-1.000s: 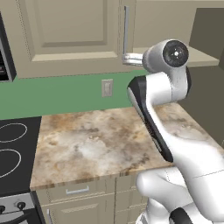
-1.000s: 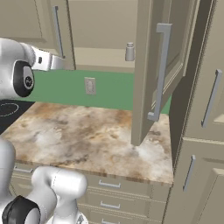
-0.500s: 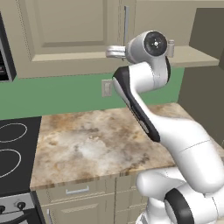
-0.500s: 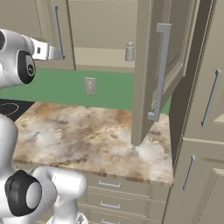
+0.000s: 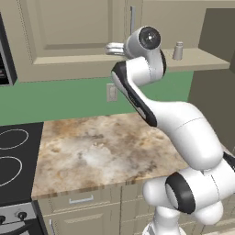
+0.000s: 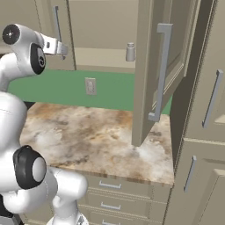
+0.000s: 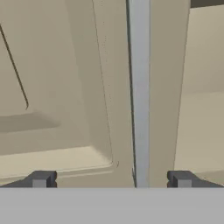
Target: Move the syrup bottle and shaker from the cabinet to the dining counter.
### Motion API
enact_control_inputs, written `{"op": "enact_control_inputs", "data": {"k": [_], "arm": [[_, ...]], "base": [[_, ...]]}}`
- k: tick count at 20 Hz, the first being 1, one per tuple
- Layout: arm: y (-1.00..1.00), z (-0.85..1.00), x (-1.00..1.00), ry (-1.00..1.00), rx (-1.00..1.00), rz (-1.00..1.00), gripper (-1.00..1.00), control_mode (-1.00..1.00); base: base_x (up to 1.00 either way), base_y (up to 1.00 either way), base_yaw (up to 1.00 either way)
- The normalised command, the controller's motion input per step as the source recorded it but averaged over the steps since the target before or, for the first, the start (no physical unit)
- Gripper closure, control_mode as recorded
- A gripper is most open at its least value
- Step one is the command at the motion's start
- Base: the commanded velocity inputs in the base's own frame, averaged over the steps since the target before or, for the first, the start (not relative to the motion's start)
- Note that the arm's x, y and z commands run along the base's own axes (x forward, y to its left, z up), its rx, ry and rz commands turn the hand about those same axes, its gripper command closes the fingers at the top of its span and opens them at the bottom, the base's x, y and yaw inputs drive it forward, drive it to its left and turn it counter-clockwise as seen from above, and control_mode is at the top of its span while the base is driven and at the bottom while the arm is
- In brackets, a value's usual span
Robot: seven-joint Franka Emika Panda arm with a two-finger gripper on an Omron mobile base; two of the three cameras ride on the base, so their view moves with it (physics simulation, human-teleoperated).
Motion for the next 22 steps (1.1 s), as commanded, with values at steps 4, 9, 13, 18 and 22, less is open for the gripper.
{"op": "enact_control_inputs", "data": {"k": [4,9,13,18,22], "arm": [[-0.18,0.0,0.44,0.06,-0.01,0.0,-1.0,-1.0],[-0.02,-0.02,0.54,0.0,0.0,0.0,-1.0,-1.0],[0.0,-0.18,0.53,0.0,0.0,0.0,-1.0,-1.0],[0.0,-0.36,0.49,0.0,0.0,0.01,-1.0,-1.0],[0.0,-0.47,0.45,0.0,0.0,0.0,1.0,-1.0]], "base": [[0.0,0.0,0.0],[0.0,0.0,0.0],[0.0,0.0,0.0],[0.0,0.0,0.0],[0.0,0.0,0.0]]}}
